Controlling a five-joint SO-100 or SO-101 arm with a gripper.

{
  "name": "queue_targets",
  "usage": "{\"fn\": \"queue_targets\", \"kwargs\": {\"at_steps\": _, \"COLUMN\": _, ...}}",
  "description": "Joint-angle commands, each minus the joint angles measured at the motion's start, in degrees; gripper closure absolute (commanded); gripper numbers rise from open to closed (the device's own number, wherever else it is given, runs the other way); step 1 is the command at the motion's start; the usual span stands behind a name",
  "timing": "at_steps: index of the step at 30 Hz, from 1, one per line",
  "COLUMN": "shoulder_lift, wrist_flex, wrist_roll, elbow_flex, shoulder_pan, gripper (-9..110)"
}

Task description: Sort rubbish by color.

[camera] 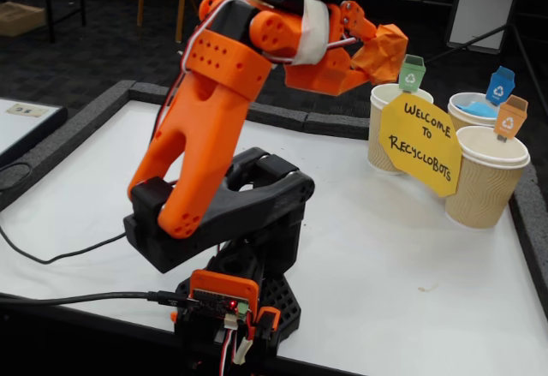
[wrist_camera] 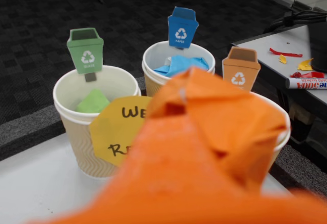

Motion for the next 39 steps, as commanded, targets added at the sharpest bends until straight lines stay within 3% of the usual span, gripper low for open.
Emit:
{"fn": "queue_targets", "kwargs": {"at_steps": 1, "shoulder_lift": -3.2, "wrist_flex": -2.5, "wrist_roll": -1.2, "elbow_flex": -2.5, "shoulder_pan": 1.6, "gripper": 101}}
{"fn": "queue_targets", "kwargs": {"at_steps": 8, "shoulder_lift": -9.1, "wrist_flex": -4.3, "wrist_roll": -1.2, "elbow_flex": -3.8, "shoulder_pan": 2.1, "gripper": 101}}
{"fn": "queue_targets", "kwargs": {"at_steps": 27, "shoulder_lift": -47.1, "wrist_flex": -20.8, "wrist_roll": -1.2, "elbow_flex": -18.5, "shoulder_pan": 8.8, "gripper": 101}}
{"fn": "queue_targets", "kwargs": {"at_steps": 39, "shoulder_lift": -68.5, "wrist_flex": -25.1, "wrist_roll": -1.2, "elbow_flex": -31.8, "shoulder_pan": 11.7, "gripper": 101}}
